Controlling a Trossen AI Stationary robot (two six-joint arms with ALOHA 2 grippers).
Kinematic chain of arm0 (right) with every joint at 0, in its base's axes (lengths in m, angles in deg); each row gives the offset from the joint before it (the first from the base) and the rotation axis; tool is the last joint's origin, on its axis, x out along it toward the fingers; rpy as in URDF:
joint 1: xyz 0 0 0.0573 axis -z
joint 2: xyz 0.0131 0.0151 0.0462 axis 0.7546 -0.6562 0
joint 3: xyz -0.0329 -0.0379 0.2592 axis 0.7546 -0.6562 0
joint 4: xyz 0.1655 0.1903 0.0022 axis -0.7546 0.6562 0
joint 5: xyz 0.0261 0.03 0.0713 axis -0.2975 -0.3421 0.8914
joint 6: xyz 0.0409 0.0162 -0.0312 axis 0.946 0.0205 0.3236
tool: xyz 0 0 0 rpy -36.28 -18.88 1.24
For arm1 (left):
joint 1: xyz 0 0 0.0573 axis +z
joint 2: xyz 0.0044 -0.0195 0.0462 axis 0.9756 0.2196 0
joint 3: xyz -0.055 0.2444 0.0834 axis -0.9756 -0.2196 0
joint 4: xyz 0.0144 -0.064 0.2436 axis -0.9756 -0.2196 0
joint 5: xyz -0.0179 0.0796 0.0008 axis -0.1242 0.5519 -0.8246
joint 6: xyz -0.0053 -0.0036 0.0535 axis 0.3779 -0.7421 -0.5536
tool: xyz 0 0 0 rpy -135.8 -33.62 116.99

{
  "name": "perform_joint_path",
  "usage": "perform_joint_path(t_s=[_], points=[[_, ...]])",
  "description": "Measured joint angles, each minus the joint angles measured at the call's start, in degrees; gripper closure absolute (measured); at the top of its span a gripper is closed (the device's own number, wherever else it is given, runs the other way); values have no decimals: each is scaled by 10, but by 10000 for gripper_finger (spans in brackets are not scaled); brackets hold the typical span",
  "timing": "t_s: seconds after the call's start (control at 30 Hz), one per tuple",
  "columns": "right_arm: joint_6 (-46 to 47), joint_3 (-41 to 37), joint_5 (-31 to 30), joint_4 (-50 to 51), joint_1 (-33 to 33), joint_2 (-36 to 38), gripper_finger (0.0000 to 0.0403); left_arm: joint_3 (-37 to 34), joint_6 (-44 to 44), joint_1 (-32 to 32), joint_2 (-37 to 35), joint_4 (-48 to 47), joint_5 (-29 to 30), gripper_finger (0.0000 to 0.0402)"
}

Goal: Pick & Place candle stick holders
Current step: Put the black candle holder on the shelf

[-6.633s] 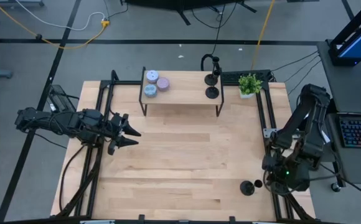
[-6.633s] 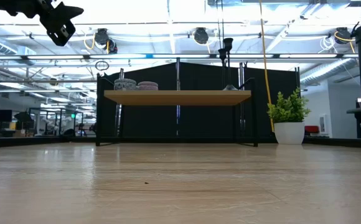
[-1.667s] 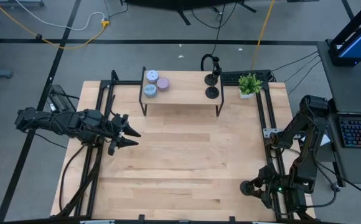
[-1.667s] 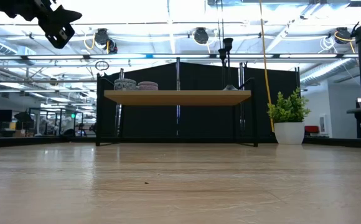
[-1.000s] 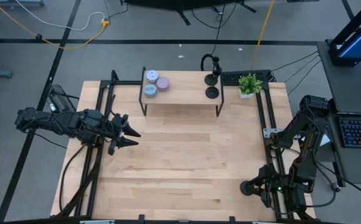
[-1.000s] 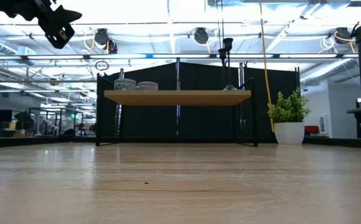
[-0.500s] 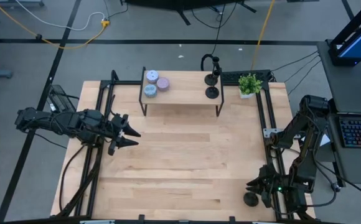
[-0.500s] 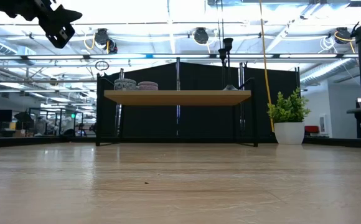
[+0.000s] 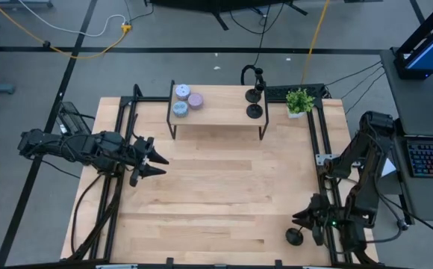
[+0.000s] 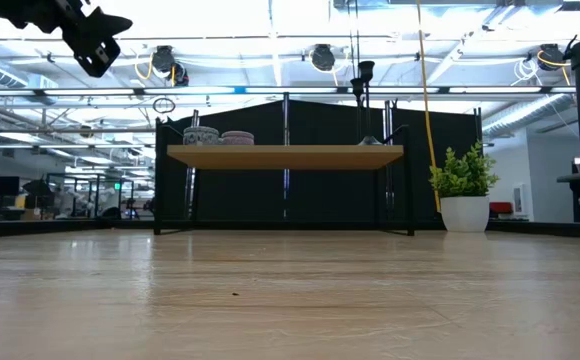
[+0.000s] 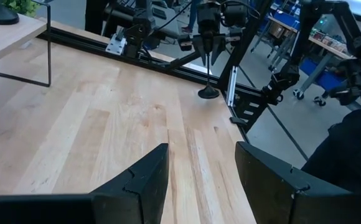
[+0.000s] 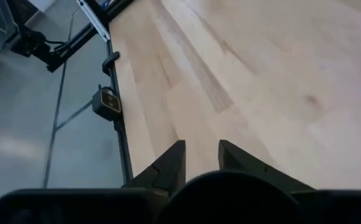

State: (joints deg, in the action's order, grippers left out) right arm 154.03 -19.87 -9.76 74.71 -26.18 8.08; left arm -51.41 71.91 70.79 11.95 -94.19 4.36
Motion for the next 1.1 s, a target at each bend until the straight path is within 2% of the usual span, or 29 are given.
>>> perform_joint_path(t_s=[0.1, 0.37, 0.53, 0.7, 0.93, 1.1], points=[[-52, 0, -2, -1, 22, 20, 326, 0, -1, 0, 0, 2, 0, 213], [-243, 0, 0, -5, 108, 100, 318, 0, -8, 0, 0, 5, 0, 213], [-407, 0, 2, -46, 178, 154, 326, 0, -20, 0, 0, 5, 0, 213], [-600, 0, 9, -137, 257, 201, 324, 0, -30, 0, 0, 5, 0, 213], [-826, 0, 110, -279, 392, 241, 327, 0, -31, 0, 0, 5, 0, 213], [-919, 5, 195, -355, 492, 245, 326, 0, -31, 0, 0, 5, 0, 213]])
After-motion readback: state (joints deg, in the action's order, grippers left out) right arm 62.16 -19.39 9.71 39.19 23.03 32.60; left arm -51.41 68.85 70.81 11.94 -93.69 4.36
